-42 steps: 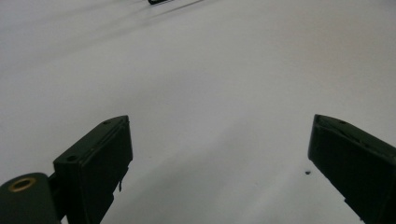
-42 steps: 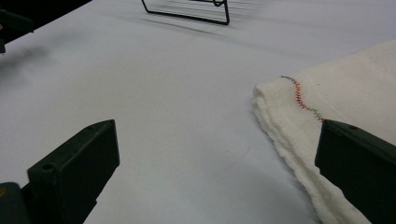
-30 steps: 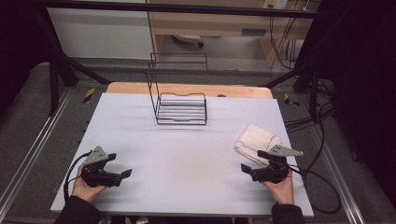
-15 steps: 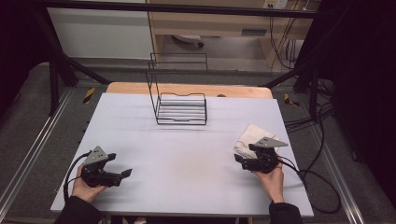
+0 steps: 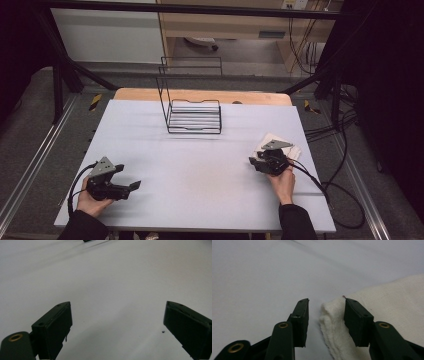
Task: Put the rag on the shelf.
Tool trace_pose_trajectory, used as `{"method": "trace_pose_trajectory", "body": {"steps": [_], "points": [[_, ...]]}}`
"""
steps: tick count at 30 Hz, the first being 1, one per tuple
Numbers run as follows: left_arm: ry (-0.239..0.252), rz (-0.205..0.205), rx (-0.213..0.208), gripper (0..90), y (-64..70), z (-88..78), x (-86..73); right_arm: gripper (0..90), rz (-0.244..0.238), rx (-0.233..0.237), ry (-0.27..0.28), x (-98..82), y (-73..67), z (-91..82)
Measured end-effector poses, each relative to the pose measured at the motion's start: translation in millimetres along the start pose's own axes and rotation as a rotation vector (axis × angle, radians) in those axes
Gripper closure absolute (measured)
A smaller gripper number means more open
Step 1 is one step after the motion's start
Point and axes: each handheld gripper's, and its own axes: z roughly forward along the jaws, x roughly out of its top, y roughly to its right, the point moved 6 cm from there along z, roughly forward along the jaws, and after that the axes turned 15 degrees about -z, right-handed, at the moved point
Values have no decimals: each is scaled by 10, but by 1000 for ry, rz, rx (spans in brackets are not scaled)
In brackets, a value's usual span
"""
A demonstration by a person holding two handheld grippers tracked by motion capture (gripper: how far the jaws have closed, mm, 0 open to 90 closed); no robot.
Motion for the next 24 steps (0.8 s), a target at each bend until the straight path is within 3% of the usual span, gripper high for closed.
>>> {"method": "trace_pose_trajectory", "body": {"steps": [5,12,19,24], "points": [[-2,2,1,86,6,5,-1,638,-47,-28,-14,-20,5,20],[0,1,2,89,4,1,0,721,-55,-63,-25,-30,13,32],[1,2,3,89,2,-7,1,707,-81,-65,-31,-38,1,26],[3,3,3,90,3,-10,2,789,-81,-94,-40,-42,3,28]]}}
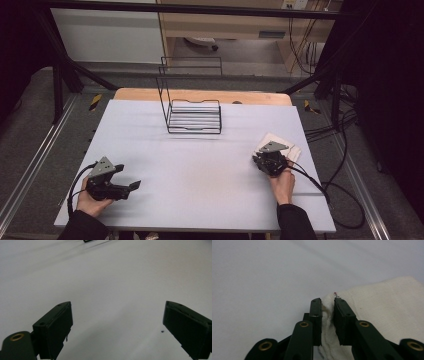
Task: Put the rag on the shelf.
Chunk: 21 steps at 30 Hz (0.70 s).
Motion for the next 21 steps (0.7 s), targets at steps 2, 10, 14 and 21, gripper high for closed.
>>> {"method": "trace_pose_trajectory", "body": {"steps": [2,10,14,21], "points": [[1,0,0,91,1,0,1,814,10,-15,-1,-2,3,-1],[2,-3,-1,93,-8,-2,3,839,50,-27,24,19,11,-36],[3,-5,0,94,-5,-1,3,842,65,3,74,57,-19,-130],[4,-4,1,94,-4,-2,5,840,39,70,115,117,-170,-193]]}}
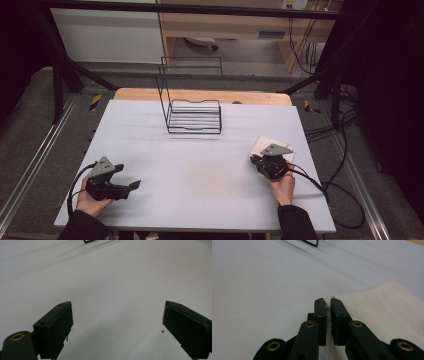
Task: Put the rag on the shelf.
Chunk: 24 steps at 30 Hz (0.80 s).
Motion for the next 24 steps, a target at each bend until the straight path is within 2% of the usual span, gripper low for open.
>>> {"method": "trace_pose_trajectory", "body": {"steps": [2,4,5,8,9,15,18,20,23,24], "points": [[-2,1,1,94,-2,-3,-1,838,-35,50,2,40,-133,17],[1,0,1,94,-2,-7,1,837,-53,77,4,72,-219,27],[1,0,1,94,-2,-7,1,837,-53,77,4,72,-219,27],[1,-2,2,94,-4,-7,1,836,-70,126,13,119,-365,30],[1,-1,2,94,-4,-8,1,836,-90,143,12,144,-440,29],[1,-1,4,94,-4,-7,2,836,-83,179,45,208,-586,22],[-1,-1,5,94,-5,-5,0,835,-89,216,56,275,-732,49],[-2,-1,5,94,-5,-4,0,835,-91,222,59,294,-770,62],[-3,-3,6,94,-8,-2,-2,833,-95,246,62,365,-911,116],[-4,-2,6,94,-9,-2,-2,833,-95,246,62,365,-911,116]]}}
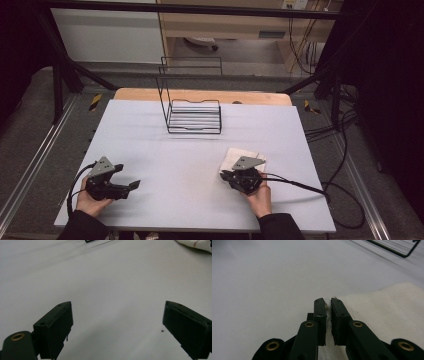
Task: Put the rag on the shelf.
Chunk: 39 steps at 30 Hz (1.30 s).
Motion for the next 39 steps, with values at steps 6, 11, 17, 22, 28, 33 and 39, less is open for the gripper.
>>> {"method": "trace_pose_trajectory", "body": {"steps": [6,11,17,22,28,33,39], "points": [[-2,0,0,94,0,3,0,833,3,16,2,96,-147,138],[-1,-2,2,94,-3,2,0,833,2,31,20,165,-223,190],[0,-4,1,94,-5,-1,0,831,-13,75,27,237,-397,297],[0,-5,2,94,-6,-3,1,822,-35,103,22,251,-480,324],[-2,-12,3,92,0,0,7,607,-10,98,66,339,-423,238],[-7,-16,3,90,18,5,21,405,28,41,97,371,-239,63],[-7,-23,-3,88,73,25,58,235,94,-14,72,232,35,-120]]}}
